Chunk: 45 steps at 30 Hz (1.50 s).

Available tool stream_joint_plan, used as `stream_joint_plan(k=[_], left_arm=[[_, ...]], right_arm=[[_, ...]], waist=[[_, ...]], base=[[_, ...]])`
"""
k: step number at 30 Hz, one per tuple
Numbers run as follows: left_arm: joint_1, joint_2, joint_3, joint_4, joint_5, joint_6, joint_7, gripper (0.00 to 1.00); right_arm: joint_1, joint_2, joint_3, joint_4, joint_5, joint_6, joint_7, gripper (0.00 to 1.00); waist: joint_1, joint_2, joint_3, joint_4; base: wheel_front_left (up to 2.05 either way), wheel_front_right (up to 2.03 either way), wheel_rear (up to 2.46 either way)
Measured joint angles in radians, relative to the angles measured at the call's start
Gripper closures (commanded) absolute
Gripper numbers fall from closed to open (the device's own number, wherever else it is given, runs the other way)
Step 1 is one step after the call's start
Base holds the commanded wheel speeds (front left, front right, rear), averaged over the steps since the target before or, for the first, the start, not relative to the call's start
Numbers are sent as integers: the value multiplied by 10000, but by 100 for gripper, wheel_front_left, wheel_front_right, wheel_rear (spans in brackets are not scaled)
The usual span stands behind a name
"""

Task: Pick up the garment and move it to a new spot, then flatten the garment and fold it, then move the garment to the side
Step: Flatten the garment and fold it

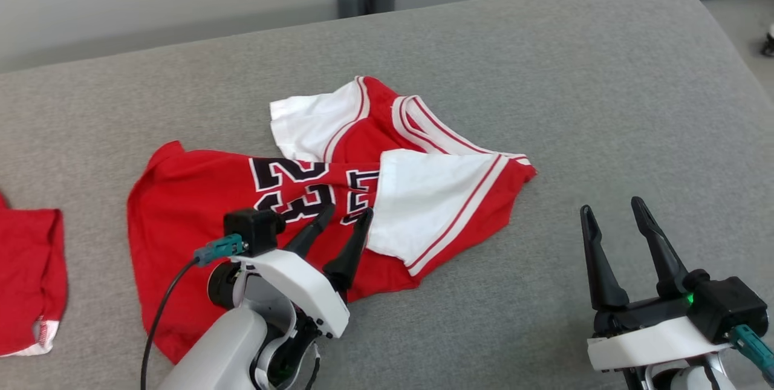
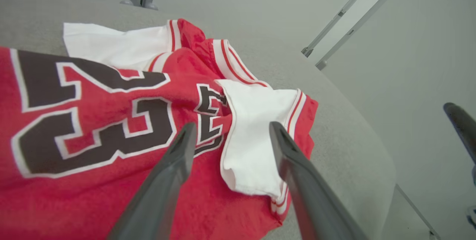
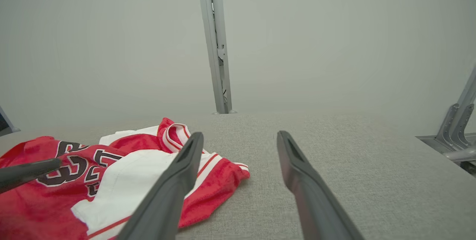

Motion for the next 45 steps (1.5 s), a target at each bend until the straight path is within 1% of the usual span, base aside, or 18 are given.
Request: stream_joint_plan(k=[3,9,12,14,17,18,19,20,25,29,34,36,37,38,39,41,43,45], left_arm=[[-325,-96,-48,646,-205,-159,347,0],[-529,-84,-10,1546,-284,-123,568,0],[-680,19,-19,1848,-104,23,430,0],[-732,23,21,1908,-115,21,374,0],[-753,2,40,2000,-203,-167,301,0],[-766,-15,-8,2010,-219,-270,349,49],[-786,-46,-67,2021,-236,-366,412,84],[-806,-96,-98,2023,-286,-435,479,100],[-827,-224,-314,1992,-318,-700,489,100],[-898,-228,-861,1463,161,-851,441,100],[-824,-368,-2566,775,1384,-1062,826,100],[-616,-556,-3262,802,1735,-1187,782,100],[-537,-650,-3536,882,1939,-1229,520,100],[-495,-763,-3670,1022,2015,-1289,190,60],[-510,-825,-3893,1267,2209,-1300,-21,0],[-495,-878,-4299,1668,2406,-1383,-558,0],[-493,-974,-4539,1778,2270,-1407,-1083,0],[-467,-1080,-4577,1722,1860,-1436,-1546,0]], right_arm=[[15,0,4,10,105,0,0,0],[67,-6,-33,12,282,0,0,0],[68,-6,-59,4,336,0,0,0],[68,-6,-65,0,341,0,0,0],[68,-6,-71,-8,408,-2,0,0],[68,-4,-71,-8,410,0,0,0],[68,-4,-69,-4,412,0,0,0],[68,-6,-63,-4,412,0,0,0],[65,-4,-44,27,447,0,0,0],[65,-4,-61,44,483,0,0,0],[132,-4,-102,75,497,0,0,0],[127,-4,-77,90,520,0,0,0],[127,-2,-69,104,546,0,0,0],[126,-4,-69,113,608,0,0,0],[121,-6,-36,125,617,0,0,0],[123,-4,23,178,621,0,0,0],[132,2,4,203,621,0,0,0],[223,0,-117,230,614,0,0,0]], waist=[[0,0,127,-483],[0,0,292,-1256],[0,0,331,-1452],[0,0,333,-1484],[0,0,329,-1510],[0,0,329,-1505],[0,0,326,-1499],[1,0,321,-1491],[0,0,291,-1496],[0,0,250,-1506],[0,0,232,-1505],[0,0,239,-1530],[0,0,245,-1542],[0,0,247,-1548],[0,0,247,-1561],[0,0,237,-1589],[0,0,194,-1580],[0,0,118,-1526]], base=[[0,0,0],[0,0,0],[0,0,0],[0,0,0],[0,0,0],[0,0,0],[0,0,0],[0,0,0],[0,0,0],[0,0,0],[0,0,0],[0,0,0],[0,0,0],[0,0,0],[0,0,0],[0,0,0],[0,0,0],[0,0,0]])
